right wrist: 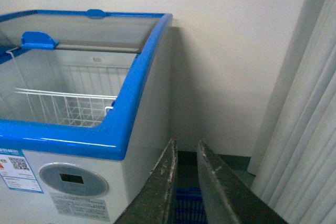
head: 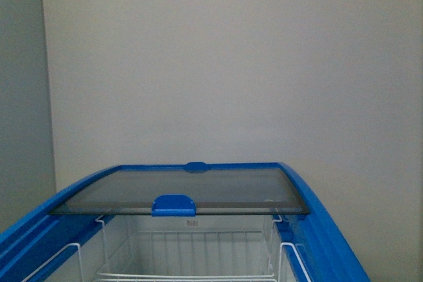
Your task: Put drink in fridge
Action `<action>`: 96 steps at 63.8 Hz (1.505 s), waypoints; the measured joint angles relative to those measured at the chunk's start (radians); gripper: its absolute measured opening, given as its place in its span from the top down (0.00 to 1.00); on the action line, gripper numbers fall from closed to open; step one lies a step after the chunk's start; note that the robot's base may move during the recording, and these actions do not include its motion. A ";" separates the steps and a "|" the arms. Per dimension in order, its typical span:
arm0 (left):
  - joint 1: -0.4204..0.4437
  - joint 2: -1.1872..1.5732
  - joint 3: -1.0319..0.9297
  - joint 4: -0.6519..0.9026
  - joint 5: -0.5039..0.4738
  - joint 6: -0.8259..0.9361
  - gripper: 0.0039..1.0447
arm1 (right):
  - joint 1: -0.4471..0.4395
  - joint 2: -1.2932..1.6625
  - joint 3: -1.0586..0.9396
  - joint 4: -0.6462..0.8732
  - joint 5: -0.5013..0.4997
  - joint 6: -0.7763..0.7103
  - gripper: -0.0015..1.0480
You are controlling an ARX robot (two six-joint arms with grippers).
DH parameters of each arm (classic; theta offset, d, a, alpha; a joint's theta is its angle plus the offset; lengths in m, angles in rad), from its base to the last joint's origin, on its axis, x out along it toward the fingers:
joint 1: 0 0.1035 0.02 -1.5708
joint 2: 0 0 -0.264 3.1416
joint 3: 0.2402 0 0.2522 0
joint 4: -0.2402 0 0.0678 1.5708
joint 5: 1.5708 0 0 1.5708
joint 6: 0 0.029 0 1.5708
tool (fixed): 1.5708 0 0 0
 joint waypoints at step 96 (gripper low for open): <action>0.000 0.000 0.000 0.000 -0.001 0.002 0.06 | -0.004 -0.118 -0.134 0.031 -0.002 0.003 0.06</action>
